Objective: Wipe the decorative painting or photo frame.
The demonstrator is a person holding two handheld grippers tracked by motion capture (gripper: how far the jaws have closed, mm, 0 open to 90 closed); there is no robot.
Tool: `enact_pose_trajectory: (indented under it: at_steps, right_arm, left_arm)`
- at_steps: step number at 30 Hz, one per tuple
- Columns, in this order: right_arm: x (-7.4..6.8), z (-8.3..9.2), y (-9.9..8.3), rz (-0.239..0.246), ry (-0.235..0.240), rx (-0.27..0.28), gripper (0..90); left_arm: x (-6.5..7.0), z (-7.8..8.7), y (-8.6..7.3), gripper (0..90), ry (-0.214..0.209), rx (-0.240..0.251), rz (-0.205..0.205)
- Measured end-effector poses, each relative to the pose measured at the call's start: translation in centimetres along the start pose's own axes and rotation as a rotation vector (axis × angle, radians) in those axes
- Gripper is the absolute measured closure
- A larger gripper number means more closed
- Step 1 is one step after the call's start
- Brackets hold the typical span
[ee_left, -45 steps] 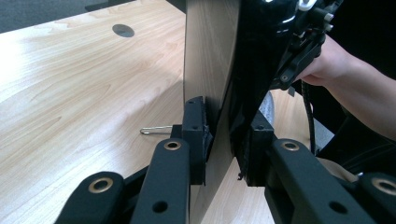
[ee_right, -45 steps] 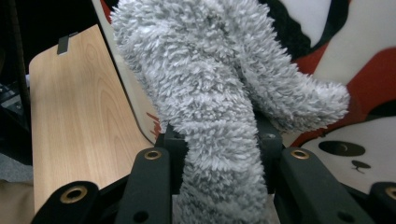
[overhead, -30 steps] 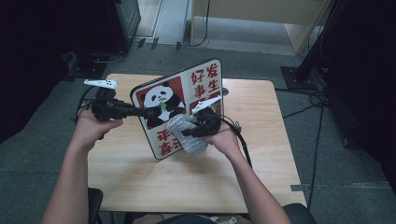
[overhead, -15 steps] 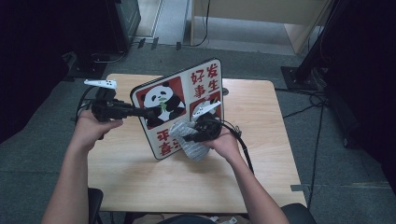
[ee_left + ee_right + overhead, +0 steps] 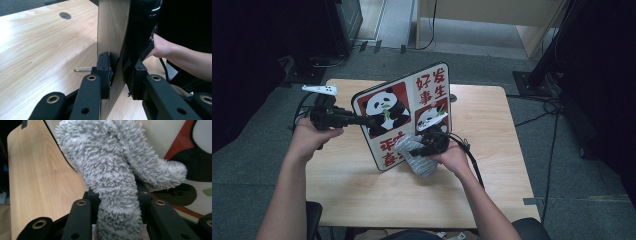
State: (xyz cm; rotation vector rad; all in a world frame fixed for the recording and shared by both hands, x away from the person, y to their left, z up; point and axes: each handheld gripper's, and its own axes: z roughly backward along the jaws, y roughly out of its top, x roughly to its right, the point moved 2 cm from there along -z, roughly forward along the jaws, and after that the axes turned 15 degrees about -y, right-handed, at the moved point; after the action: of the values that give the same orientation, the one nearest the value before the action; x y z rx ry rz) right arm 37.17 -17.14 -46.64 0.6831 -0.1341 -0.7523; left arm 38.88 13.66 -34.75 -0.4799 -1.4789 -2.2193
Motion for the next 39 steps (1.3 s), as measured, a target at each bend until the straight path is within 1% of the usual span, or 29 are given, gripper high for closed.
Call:
enact_pose_trajectory:
  at_steps: [5, 10, 12, 14, 18, 20, 24, 26, 29, 30, 31, 32, 36, 39]
  right_arm:
    - [0.0, 0.8, 0.4, 0.011, 0.001, -0.006, 68.1]
    - [-0.3, 2.0, 1.1, 0.014, -0.002, 0.015, 68.5]
    - [-0.5, 2.7, 1.7, 0.023, -0.01, 0.026, 68.5]
    - [-0.8, 3.6, 2.4, 0.029, -0.013, 0.042, 68.5]
    - [-1.4, 4.9, 3.8, 0.044, -0.022, 0.053, 68.5]
    - [-1.7, 5.6, 4.6, 0.049, -0.021, 0.064, 68.5]
    - [-2.2, 6.9, 6.4, 0.07, -0.035, 0.07, 68.3]
    - [-2.4, 7.5, 7.2, 0.07, -0.04, 0.074, 68.4]
    - [-2.6, 8.2, 8.5, 0.077, -0.049, 0.085, 68.3]
    - [-2.6, 8.2, 8.5, 0.077, -0.049, 0.085, 68.3]
    - [-2.9, 8.8, 9.4, 0.088, -0.055, 0.094, 68.4]
    - [-3.0, 9.1, 9.8, 0.092, -0.057, 0.095, 68.4]
    - [-3.5, 9.7, 11.1, 0.109, -0.067, 0.098, 68.3]
    - [-3.8, 10.2, 12.2, 0.119, -0.073, 0.116, 68.3]
  left_arm:
    - [0.0, 0.0, 0.0, 75.0, -0.002, 0.001, 0.001]
    - [-0.1, 0.0, 0.0, 74.6, -0.003, 0.002, 0.004]
    - [-0.1, 0.0, 0.0, 74.1, -0.001, -0.001, 0.001]
    - [-0.1, 0.0, 0.0, 72.9, 0.004, -0.003, -0.002]
    - [-0.1, 0.0, -0.1, 70.1, 0.017, -0.008, -0.002]
    - [-0.1, 0.0, -0.1, 70.0, 0.015, -0.008, -0.002]
    - [0.0, 0.2, -0.2, 70.3, 0.01, -0.012, -0.002]
    - [0.0, 0.4, -0.2, 70.4, 0.008, -0.013, -0.004]
    - [0.1, 0.5, -0.3, 71.2, 0.003, -0.009, -0.004]
    - [0.1, 0.5, -0.3, 72.1, 0.003, -0.009, -0.004]
    - [0.1, 0.6, -0.3, 72.6, -0.002, -0.011, -0.003]
    - [0.1, 0.6, -0.3, 72.9, -0.005, -0.009, -0.002]
    - [0.1, 0.7, -0.3, 74.0, -0.004, -0.008, 0.001]
    - [0.2, 0.7, -0.4, 75.6, -0.004, -0.009, 0.001]
